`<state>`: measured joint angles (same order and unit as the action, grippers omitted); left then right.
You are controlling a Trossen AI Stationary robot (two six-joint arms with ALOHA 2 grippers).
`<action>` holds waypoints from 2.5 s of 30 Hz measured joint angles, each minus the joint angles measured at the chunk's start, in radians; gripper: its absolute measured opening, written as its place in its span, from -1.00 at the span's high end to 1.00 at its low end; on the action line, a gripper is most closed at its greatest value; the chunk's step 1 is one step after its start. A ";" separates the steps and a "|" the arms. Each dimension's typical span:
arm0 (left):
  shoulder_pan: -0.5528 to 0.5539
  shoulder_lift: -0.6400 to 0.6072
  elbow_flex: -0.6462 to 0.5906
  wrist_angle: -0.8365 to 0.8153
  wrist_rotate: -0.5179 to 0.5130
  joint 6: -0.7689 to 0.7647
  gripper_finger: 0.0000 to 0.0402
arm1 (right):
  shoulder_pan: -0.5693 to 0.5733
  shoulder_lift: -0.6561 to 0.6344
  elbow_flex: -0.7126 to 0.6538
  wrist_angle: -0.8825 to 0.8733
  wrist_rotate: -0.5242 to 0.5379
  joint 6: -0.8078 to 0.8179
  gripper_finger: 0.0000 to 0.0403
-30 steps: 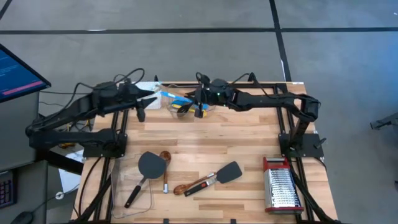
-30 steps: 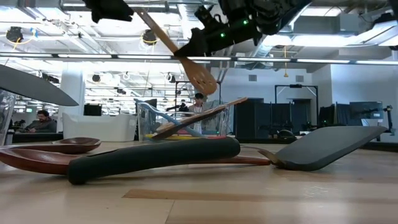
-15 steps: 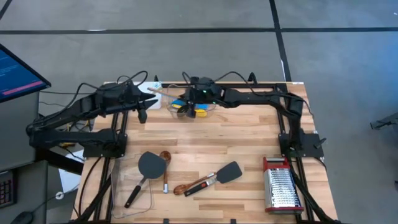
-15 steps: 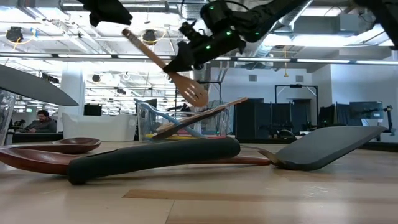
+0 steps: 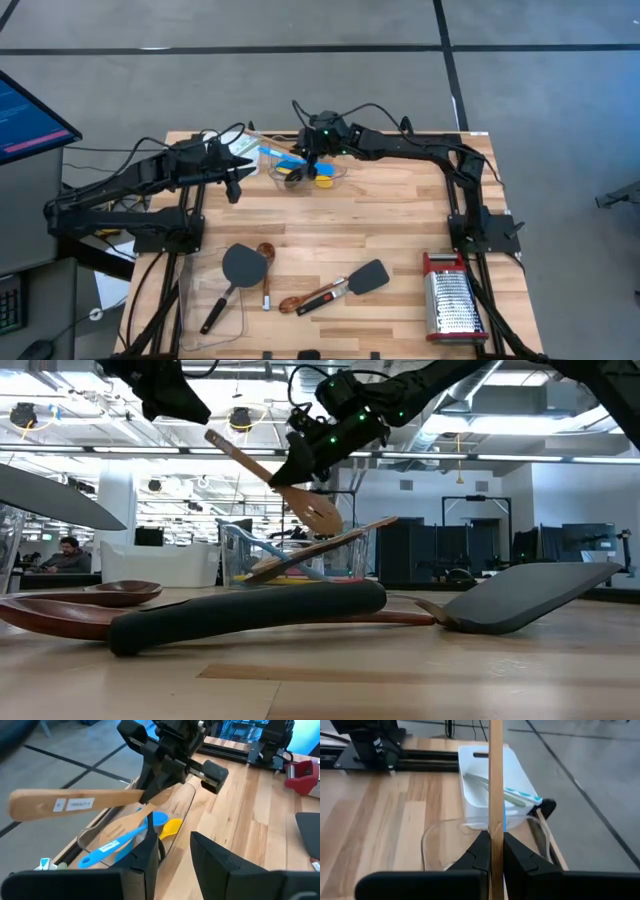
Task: Pick & Place Kitchen Items
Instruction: Put the brown slotted spoon into the top transparent bin, then put the black slotted spatula into the bottom transparent bin
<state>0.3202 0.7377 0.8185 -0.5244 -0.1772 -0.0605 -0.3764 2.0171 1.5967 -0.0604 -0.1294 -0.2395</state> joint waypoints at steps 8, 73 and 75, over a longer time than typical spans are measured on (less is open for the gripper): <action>0.000 0.000 0.000 0.001 0.000 -0.007 0.51 | -0.002 0.001 -0.001 -0.107 -0.004 0.002 0.92; 0.000 -0.003 -0.198 0.057 0.142 -0.103 0.51 | 0.113 -0.001 0.569 -1.114 0.063 -0.086 1.00; -0.003 -0.005 -0.207 0.067 0.142 -0.105 0.51 | 0.119 -0.042 0.550 -1.101 0.067 -0.077 1.00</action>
<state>0.3175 0.7330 0.6112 -0.4571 -0.0357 -0.1650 -0.2579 1.9752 2.1467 -1.1618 -0.0620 -0.3167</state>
